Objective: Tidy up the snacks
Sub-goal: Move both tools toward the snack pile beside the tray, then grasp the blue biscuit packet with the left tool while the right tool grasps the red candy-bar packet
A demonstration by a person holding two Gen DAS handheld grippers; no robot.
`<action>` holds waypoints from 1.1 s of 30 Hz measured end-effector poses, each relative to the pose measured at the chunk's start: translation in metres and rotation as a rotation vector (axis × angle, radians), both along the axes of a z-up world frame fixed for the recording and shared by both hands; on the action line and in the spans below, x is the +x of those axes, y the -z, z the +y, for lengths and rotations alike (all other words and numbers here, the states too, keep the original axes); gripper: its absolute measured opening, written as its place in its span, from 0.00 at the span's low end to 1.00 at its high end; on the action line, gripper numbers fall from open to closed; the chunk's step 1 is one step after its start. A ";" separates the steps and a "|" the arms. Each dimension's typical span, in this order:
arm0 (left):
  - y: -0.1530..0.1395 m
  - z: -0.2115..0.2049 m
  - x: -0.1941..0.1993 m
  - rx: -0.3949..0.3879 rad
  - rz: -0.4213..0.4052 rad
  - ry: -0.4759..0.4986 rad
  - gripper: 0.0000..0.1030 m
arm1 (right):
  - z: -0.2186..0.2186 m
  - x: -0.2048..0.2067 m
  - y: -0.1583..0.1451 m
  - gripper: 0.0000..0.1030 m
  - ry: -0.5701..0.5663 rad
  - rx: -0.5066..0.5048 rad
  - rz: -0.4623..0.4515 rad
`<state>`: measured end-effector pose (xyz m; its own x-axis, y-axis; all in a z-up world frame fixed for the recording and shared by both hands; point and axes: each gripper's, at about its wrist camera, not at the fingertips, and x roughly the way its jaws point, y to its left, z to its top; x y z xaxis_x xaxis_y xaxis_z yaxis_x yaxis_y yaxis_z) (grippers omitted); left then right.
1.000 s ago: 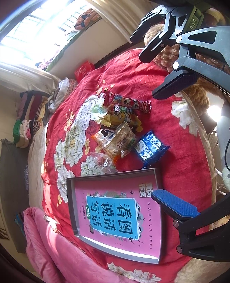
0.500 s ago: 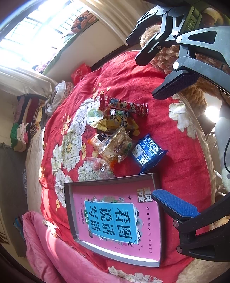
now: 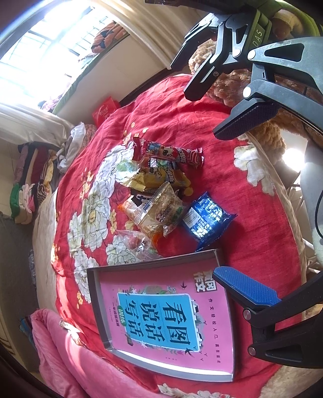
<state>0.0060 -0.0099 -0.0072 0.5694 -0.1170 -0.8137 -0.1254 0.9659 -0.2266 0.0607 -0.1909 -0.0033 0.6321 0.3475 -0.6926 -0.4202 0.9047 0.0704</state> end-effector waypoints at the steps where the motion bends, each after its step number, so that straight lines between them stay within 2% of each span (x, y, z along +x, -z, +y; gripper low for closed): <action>1: 0.001 0.001 0.001 0.001 0.001 0.007 0.99 | 0.000 0.001 0.001 1.00 0.000 0.000 0.004; 5: 0.004 0.000 0.007 0.019 0.011 0.051 0.99 | 0.001 0.004 0.005 1.00 0.000 0.001 0.022; 11: 0.003 -0.001 0.014 0.092 0.015 0.104 0.99 | 0.002 0.011 0.012 1.00 -0.002 0.002 0.058; 19: 0.009 0.012 0.031 0.132 0.045 0.158 0.99 | 0.019 0.034 0.034 1.00 -0.034 -0.008 0.152; 26: 0.014 0.002 0.043 0.204 0.061 0.295 0.98 | 0.033 0.050 0.055 0.99 -0.067 -0.030 0.222; 31: 0.020 -0.008 0.054 0.252 0.090 0.395 0.91 | 0.028 0.059 0.061 0.99 -0.056 -0.009 0.259; 33: 0.023 -0.013 0.058 0.303 0.103 0.428 0.87 | 0.026 0.062 0.063 0.99 -0.052 -0.002 0.271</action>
<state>0.0638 -0.0227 -0.0300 0.4375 -0.0721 -0.8963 0.2876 0.9556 0.0635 0.1229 -0.1652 -0.0664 0.4052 0.3726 -0.8349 -0.4319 0.8829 0.1844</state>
